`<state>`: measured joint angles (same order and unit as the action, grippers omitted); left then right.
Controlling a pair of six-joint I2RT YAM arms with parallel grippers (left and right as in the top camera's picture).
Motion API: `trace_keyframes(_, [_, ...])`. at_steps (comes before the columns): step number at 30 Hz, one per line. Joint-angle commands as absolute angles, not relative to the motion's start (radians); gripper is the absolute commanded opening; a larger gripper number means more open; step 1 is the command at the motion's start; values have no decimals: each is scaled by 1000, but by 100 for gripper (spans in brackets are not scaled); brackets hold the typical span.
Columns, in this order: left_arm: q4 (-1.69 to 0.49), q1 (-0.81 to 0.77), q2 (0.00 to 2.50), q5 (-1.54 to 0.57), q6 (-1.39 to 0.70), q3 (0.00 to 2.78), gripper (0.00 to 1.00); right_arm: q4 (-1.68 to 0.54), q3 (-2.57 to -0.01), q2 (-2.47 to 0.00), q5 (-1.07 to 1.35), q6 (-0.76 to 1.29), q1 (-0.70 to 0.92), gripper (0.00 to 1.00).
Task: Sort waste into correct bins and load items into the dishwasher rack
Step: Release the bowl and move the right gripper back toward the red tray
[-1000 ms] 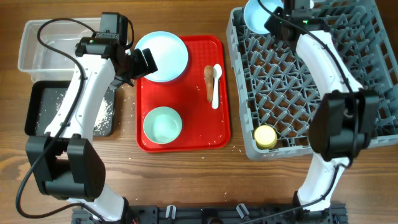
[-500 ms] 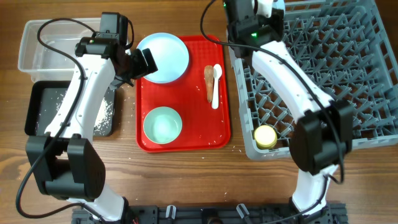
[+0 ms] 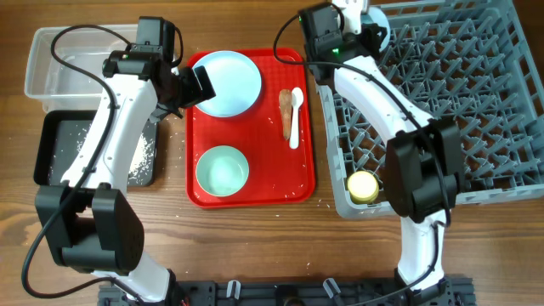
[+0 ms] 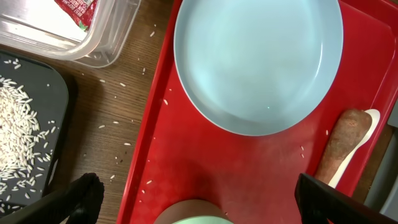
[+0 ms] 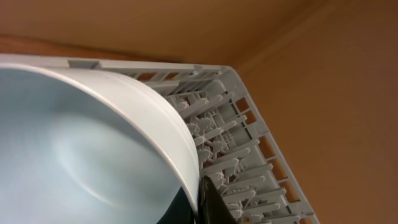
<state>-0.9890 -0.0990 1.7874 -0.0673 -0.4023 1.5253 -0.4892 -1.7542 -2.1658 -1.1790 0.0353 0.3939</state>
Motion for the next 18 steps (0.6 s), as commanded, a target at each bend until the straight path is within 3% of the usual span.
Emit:
trace_keyframes(1, [-987,-102,1766,-51,-405,1542,100,-490,-1740,-2188,-1177,26,394,4])
trace_keyframes(12, [-987,-102,1766,-51,-405,1542,100,-614,-1740,-2188,-906,26,426,7])
trace_keyframes(15, [-987,-102,1766,-51,-405,1542,100,-634,-1740,-2188,-906,26,436,18])
trace_keyframes(18, [-987,-102,1766,-51,-405,1542,100,-640,-1740,-2188,-891,26,441,40])
